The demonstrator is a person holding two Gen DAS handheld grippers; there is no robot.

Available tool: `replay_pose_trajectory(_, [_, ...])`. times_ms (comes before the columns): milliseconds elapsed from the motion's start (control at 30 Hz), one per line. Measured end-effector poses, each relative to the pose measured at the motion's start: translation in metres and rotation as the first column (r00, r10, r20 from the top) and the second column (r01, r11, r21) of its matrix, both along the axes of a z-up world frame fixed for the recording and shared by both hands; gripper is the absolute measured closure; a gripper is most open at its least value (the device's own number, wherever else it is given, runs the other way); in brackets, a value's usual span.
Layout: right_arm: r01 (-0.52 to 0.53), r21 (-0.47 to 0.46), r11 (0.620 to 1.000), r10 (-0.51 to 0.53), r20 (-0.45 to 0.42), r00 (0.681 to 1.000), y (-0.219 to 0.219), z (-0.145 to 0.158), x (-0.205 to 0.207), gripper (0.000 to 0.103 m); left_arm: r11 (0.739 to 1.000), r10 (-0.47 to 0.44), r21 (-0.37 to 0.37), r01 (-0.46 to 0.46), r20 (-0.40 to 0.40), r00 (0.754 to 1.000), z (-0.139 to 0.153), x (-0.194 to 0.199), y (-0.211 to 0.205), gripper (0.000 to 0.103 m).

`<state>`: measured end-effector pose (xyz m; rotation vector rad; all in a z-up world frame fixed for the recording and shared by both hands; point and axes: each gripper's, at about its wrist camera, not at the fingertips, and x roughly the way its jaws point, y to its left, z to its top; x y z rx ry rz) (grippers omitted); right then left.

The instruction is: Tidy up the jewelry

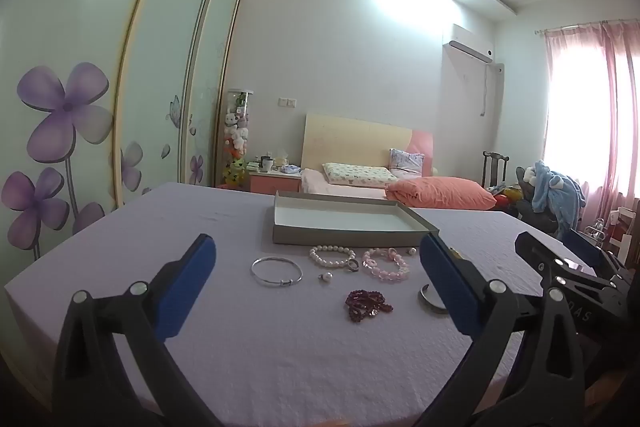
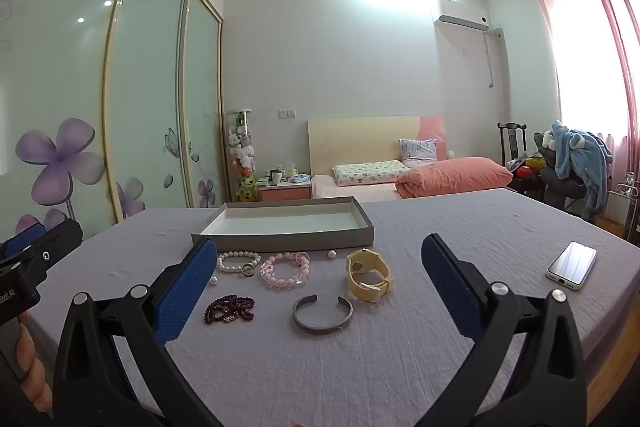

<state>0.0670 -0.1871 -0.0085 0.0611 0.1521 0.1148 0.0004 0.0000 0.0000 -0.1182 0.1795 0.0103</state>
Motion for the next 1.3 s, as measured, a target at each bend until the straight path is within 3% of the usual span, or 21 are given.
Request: replay_pose_trajectory(1300, [0.000, 0.001, 1.000, 0.000, -0.003, 1.000, -0.0017, -0.0009, 0.0000, 0.002, 1.000, 0.000, -0.006, 0.000, 0.000, 1.000, 0.0000, -0.0001, 0.0003, 0.004])
